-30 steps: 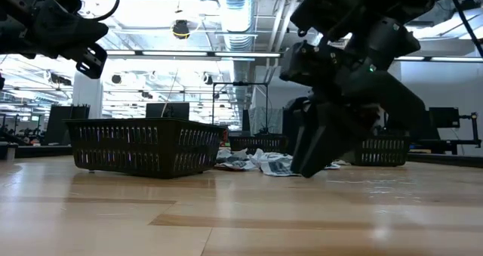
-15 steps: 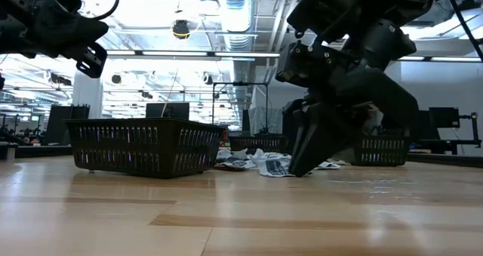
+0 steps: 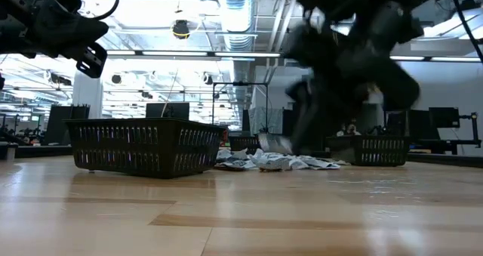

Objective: Pick & Place First Aid Supplies
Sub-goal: Put the white towelette pack into the bottom black bin

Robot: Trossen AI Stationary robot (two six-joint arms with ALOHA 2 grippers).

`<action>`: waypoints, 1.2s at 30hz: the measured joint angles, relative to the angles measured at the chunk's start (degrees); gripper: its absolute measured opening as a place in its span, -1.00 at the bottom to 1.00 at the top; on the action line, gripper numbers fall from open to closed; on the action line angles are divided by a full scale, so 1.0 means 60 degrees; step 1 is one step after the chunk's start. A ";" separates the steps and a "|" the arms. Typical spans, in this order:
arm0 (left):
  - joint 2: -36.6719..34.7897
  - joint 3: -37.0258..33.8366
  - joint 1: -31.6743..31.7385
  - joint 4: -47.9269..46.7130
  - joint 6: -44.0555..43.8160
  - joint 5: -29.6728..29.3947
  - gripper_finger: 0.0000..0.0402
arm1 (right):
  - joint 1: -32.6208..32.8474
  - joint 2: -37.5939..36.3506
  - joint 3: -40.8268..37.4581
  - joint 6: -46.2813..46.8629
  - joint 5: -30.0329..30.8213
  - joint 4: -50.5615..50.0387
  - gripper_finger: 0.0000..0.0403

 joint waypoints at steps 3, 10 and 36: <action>0.0000 0.0000 0.0000 0.0000 0.0003 0.0001 -0.96 | -0.0004 -0.0483 0.0008 -0.0387 0.0398 0.0044 -0.99; 0.0000 0.0000 -0.0001 0.0004 0.0001 0.0001 -0.96 | -0.0027 -0.1562 0.0019 -0.1495 0.1517 0.0117 -1.00; 0.0003 0.0000 -0.0001 0.0004 0.0003 0.0000 -0.96 | -0.1150 0.0970 0.3266 -0.4512 -0.2293 -0.0869 -1.00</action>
